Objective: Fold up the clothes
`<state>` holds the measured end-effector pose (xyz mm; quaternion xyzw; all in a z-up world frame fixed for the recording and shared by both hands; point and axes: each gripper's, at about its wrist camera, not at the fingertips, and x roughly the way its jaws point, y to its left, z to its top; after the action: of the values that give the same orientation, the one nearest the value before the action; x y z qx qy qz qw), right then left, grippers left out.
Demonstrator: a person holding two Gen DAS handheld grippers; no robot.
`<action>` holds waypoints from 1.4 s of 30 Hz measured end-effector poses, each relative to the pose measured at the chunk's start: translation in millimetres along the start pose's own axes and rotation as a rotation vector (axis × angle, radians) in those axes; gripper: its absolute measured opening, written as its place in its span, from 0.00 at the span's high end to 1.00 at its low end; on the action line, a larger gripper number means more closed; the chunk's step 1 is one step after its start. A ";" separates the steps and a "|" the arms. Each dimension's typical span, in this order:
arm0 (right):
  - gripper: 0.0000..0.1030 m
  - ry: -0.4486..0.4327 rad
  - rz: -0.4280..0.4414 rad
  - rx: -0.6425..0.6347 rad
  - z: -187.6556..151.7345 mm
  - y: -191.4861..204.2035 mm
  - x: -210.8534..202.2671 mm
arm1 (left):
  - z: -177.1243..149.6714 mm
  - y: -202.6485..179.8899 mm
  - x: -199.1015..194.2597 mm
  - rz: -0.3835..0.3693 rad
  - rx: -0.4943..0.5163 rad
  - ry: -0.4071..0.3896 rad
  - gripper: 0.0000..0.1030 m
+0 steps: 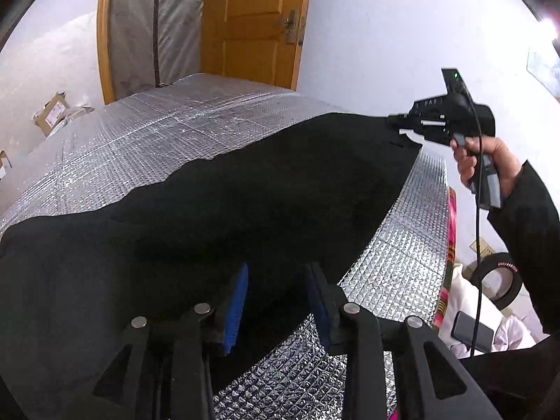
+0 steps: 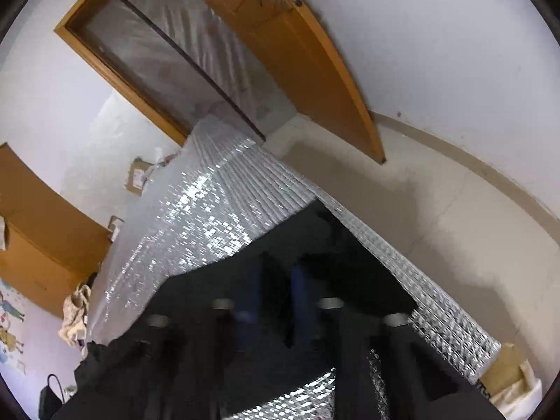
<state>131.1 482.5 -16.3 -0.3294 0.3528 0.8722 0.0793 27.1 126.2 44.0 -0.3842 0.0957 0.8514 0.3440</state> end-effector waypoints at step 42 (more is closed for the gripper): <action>0.70 -0.034 0.030 0.159 -13.3 -73.6 -36.9 | -2.2 15.4 -12.6 -0.147 -0.163 -0.008 0.97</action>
<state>193.7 531.5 -41.5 -0.3017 0.4244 0.8481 0.0980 24.2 107.4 50.0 -0.4133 -0.0036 0.8304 0.3737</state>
